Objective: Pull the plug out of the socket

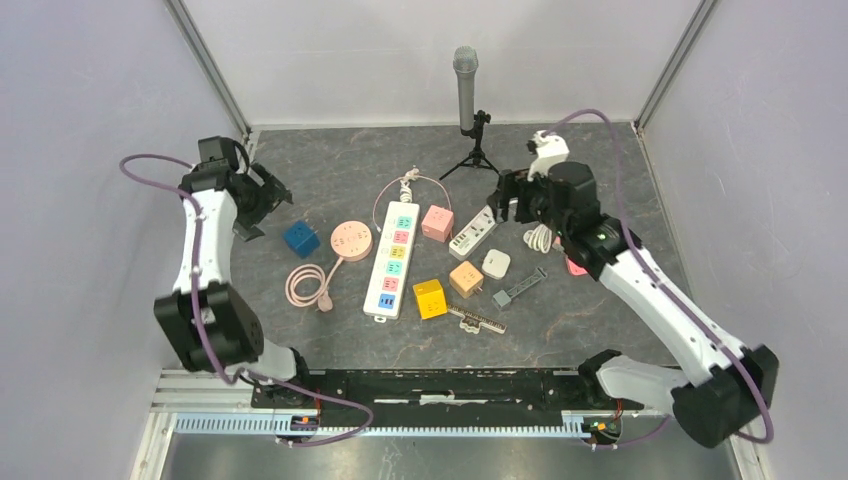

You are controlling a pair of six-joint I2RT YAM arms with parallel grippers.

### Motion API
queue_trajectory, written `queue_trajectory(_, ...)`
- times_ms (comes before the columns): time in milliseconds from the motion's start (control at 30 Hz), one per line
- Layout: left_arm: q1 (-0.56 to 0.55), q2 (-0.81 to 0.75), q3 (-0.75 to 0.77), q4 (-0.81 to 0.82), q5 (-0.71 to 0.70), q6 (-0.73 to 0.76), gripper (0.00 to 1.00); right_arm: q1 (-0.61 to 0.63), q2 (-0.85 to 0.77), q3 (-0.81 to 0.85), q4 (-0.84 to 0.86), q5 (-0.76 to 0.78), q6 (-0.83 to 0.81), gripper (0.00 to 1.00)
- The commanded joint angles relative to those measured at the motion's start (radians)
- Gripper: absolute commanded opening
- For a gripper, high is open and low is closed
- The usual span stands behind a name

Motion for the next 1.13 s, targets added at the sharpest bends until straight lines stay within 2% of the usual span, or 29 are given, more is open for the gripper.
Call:
queue_trajectory(0,-0.074,-0.203,0.063,-0.124,-0.049,0.052,1.00,-0.028,-0.116,0.006,-0.113,0.216,-0.038,0.86)
queue_trajectory(100,-0.129,-0.321,0.100,-0.154,-0.084,0.066,1.00,-0.031,-0.191,0.029,-0.168,0.335,-0.033,0.86)
queue_trajectory(200,-0.133,-0.434,0.141,-0.162,-0.146,0.076,1.00,-0.033,-0.268,0.059,-0.238,0.461,0.014,0.86)
queue_trajectory(467,-0.142,-0.701,0.272,-0.210,-0.196,0.091,1.00,-0.032,-0.448,0.302,-0.505,0.691,0.070,0.83)
queue_trajectory(700,-0.188,-0.781,0.330,-0.240,-0.242,0.041,1.00,-0.033,-0.715,0.364,-0.523,0.775,0.054,0.83)
queue_trajectory(900,-0.235,-0.821,0.315,-0.260,-0.281,0.044,1.00,-0.033,-0.732,0.482,-0.650,0.800,0.082,0.84)
queue_trajectory(1100,-0.299,-0.817,0.325,-0.277,-0.328,0.063,1.00,-0.033,-0.778,0.415,-0.640,0.779,0.115,0.85)
